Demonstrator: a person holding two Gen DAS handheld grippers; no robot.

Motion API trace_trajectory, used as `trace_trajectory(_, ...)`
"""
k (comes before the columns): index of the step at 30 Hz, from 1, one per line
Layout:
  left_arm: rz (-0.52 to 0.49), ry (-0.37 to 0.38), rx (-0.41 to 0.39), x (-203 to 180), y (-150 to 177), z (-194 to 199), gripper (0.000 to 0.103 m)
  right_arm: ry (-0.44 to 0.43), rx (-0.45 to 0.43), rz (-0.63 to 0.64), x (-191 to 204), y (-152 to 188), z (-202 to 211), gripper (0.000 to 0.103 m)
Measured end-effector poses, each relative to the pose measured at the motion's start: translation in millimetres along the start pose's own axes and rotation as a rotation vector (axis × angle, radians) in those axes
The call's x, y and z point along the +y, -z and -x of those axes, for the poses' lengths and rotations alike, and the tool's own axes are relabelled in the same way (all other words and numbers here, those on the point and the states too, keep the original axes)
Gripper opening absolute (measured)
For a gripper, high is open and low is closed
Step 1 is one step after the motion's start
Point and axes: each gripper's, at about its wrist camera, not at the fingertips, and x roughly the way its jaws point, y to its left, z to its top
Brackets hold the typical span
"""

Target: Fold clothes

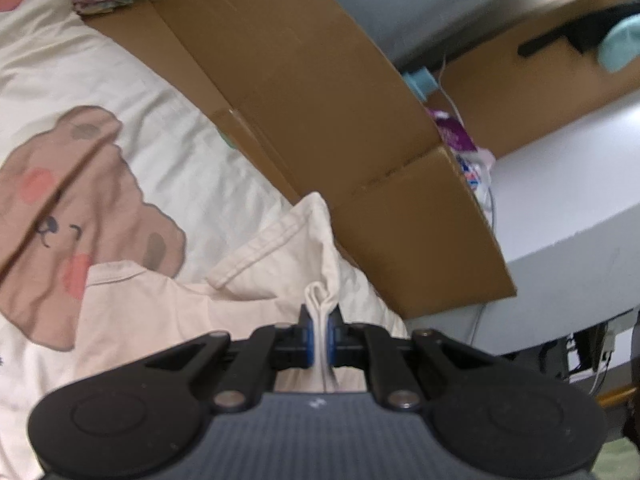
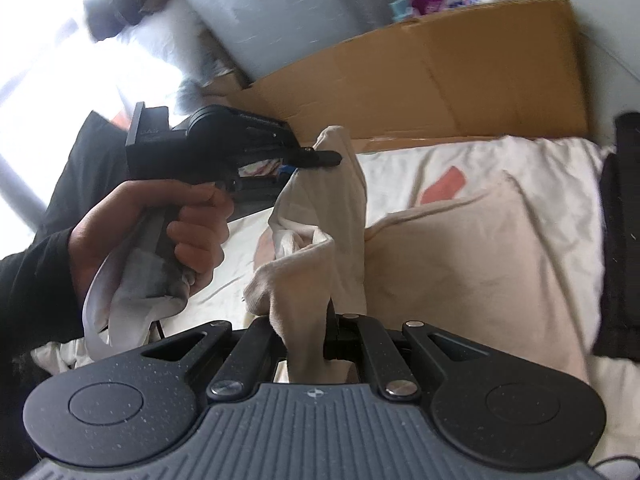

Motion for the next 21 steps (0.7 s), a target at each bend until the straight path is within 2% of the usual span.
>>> trace_trajectory(4,-0.034,-0.013,0.016,-14,10,-20,0.006,0.041,-0.009,-0.048,-21,2,7,0.0)
trace_trajectory(14,-0.11,-0.028,0.069,-37,37,-68,0.006,0.116,0.016,-0.075,-53,15,15,0.0)
trace_trajectory(21,-0.135,-0.067,0.07,-45,57,-100,0.006,0.14,0.052,-0.204,-91,35,14,0.0)
